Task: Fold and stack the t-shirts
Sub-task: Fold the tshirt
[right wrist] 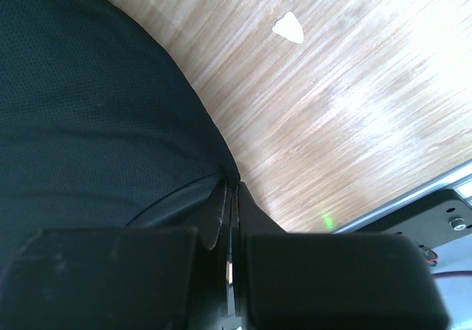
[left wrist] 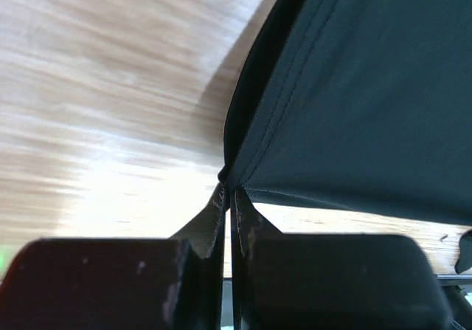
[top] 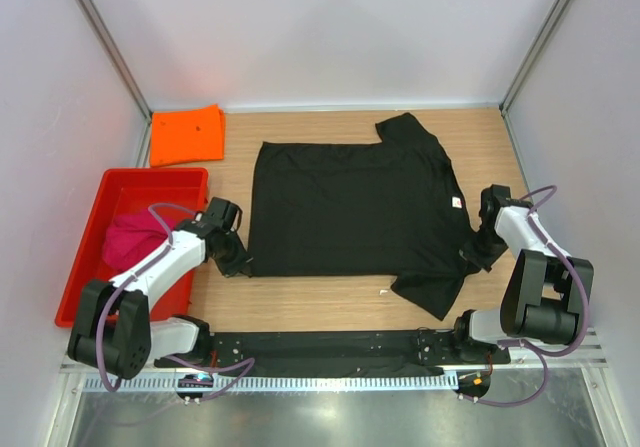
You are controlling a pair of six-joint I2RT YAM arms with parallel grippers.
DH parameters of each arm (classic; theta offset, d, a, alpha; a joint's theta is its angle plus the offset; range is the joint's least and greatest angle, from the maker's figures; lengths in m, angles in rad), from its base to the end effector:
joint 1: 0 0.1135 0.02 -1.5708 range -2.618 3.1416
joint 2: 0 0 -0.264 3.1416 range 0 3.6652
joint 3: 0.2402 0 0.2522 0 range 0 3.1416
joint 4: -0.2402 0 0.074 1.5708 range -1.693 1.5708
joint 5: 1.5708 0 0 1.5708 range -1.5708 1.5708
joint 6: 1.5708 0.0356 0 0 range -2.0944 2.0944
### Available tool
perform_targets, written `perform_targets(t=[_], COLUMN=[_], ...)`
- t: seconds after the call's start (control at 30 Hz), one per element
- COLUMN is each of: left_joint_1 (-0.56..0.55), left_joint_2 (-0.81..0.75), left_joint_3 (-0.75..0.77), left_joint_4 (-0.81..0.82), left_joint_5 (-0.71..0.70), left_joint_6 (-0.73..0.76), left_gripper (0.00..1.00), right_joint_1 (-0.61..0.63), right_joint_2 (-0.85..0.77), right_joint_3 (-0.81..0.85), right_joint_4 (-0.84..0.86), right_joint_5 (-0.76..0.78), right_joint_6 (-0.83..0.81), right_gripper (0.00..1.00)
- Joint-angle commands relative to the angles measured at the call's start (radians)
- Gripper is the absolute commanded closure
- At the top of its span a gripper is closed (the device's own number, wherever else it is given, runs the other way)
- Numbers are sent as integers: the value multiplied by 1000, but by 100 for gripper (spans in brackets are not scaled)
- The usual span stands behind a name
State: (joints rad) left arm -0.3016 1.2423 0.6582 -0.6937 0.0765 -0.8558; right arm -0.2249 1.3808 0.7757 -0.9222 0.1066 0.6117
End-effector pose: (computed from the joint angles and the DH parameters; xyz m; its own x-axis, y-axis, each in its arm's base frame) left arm 0.1939 -0.0632 0.1735 -0.8389 -0.5275 -0.1341 -0.4823 0.8346 -0.2661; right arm 0.2043 -0.0506 0.1735 -0.6674 0.7384 -0.0966 0.7445 0.6647 -0.0621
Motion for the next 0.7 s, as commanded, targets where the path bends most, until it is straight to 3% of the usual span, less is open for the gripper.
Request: perform_targets(t=[0.0,0.33,0.67], left_joint_1=[10,10,10], left_joint_2=[-30,-15,66], left_joint_3=[6,33,221], left_joint_4=[-47,-86,-102], left_joint_5=[-3,-20,-58], left_joint_6=[0,-9,70], left_gripper=[100,100,100], right_joint_1=[-4,-2,32], right_joint_2=[-26,-49,15], right_joint_3=[43,114,298], right_joint_4=[-35,-61,-55], right_joint_5=[34,-13,-61], right_joint_6=[-20,-67,-124], right_gripper=[99,99,99])
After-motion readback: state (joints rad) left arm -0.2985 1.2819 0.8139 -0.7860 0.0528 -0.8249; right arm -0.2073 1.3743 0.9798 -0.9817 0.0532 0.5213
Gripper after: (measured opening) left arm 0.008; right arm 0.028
